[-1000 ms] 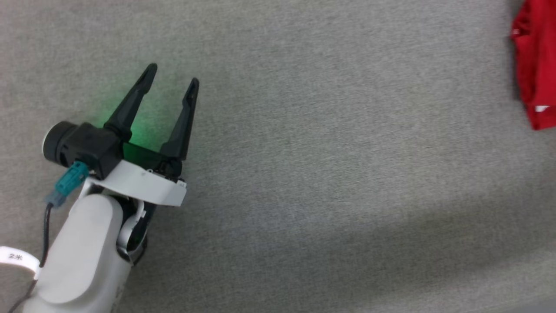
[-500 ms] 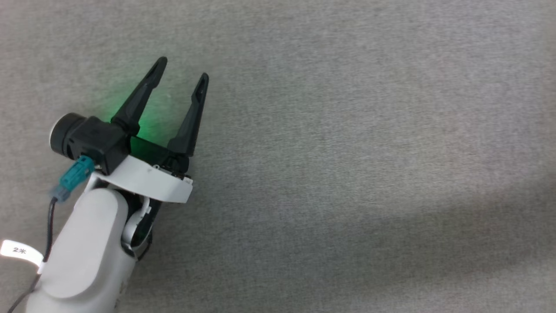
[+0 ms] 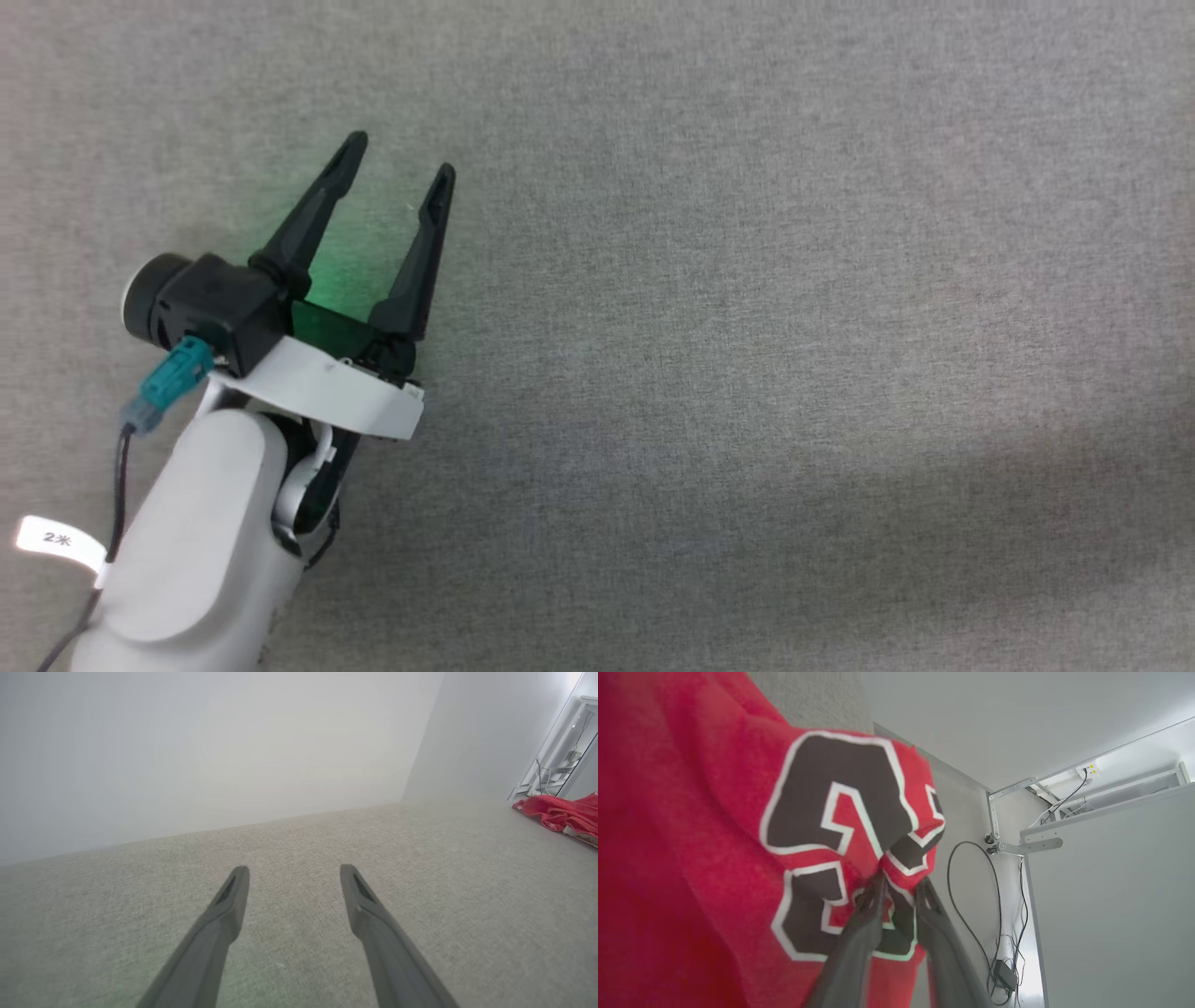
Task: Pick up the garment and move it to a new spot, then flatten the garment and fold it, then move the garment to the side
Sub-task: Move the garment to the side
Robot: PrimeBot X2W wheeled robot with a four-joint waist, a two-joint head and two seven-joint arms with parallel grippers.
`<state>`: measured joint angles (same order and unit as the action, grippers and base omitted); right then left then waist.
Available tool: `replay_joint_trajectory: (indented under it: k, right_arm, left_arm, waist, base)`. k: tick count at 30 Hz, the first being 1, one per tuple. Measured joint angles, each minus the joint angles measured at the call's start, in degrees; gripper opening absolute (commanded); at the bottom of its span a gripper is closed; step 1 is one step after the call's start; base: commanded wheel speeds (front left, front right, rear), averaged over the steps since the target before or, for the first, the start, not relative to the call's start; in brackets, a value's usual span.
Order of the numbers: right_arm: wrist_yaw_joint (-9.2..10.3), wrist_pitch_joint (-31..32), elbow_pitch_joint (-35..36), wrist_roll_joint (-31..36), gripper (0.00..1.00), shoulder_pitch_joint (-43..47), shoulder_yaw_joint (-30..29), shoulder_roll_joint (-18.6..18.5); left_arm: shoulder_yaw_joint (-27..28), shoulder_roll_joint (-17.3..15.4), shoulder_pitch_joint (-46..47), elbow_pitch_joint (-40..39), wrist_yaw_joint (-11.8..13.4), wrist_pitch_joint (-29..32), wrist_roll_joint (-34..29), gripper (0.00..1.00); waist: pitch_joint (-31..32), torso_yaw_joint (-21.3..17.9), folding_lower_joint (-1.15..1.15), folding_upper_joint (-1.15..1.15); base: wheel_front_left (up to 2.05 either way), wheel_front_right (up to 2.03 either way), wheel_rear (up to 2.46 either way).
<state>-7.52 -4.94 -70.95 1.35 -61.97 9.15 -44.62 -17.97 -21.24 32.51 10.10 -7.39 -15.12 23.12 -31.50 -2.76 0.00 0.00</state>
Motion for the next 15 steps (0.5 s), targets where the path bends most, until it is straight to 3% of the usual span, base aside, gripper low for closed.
replay_joint_trajectory:
  k: [9, 15]
  right_arm:
    - [0.0, -5.4, -1.9, -1.3, 1.0, -0.4, -1.9, 0.3]
    - [0.0, -8.6, -1.9, -4.7, 1.0, 1.0, -1.0, 3.0]
  left_arm:
    - [1.1, 1.0, -2.1, 0.7, 0.0, 0.0, 0.2, 1.0]
    - [3.0, 2.2, -5.9, 1.5, 0.0, 0.0, 0.2, 1.0]
  waist:
    - [4.4, 0.8, 0.0, 0.0]
    - [8.7, 1.5, 0.0, 0.0]
  base:
    - [0.0, 0.0, 0.0]
    - [0.0, 0.0, 0.0]
